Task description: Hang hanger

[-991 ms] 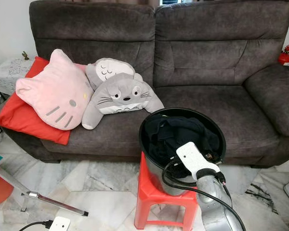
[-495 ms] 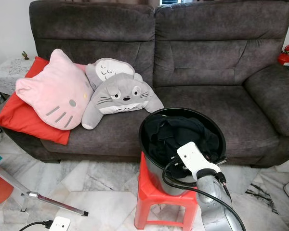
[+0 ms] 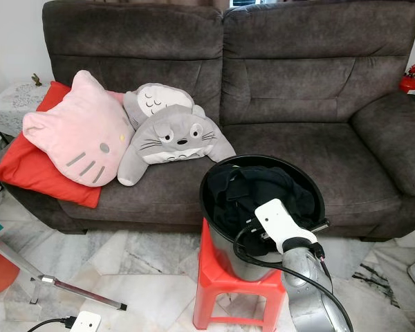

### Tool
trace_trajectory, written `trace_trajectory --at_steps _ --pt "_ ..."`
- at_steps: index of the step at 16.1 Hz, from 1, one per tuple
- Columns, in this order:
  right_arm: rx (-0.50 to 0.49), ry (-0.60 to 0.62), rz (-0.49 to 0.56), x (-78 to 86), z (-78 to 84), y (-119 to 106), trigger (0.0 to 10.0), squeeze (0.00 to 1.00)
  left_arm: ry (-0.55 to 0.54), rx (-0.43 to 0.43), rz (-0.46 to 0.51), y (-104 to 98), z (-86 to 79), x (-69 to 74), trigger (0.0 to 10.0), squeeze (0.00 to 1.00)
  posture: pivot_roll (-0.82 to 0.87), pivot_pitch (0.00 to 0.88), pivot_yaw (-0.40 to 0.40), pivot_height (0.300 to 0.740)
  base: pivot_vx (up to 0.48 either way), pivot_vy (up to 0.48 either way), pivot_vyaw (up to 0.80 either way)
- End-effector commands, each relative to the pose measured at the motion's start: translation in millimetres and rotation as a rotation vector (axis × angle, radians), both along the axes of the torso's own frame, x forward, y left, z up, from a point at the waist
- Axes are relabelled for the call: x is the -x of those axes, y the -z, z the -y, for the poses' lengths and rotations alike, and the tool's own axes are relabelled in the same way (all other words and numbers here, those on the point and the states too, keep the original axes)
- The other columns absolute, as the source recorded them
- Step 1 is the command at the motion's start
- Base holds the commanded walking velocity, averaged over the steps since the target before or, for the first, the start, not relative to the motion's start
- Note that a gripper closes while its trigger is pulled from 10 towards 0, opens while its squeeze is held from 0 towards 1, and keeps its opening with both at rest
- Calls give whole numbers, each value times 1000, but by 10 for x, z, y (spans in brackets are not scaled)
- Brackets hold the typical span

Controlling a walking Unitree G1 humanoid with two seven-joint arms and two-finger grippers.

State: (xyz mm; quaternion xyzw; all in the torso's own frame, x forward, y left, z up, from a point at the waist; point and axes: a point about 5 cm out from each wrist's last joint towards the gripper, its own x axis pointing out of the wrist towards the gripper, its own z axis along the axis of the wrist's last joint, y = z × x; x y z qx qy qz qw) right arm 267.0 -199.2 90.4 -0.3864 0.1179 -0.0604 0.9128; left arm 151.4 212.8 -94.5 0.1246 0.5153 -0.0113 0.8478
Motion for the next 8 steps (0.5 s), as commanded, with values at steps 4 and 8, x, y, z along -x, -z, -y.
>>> trace_trajectory --at_steps 4,8 --pt "-2 -8 175 -250 -2 -401 0 0 16 -18 -10 1 -34 19 10000 0 -192 0 36 740 0 0 0" --pt "-63 -102 292 -391 -218 -717 6667 0 11 -19 -9 1 -39 21 10000 0 -191 0 38 740 0 0 0"
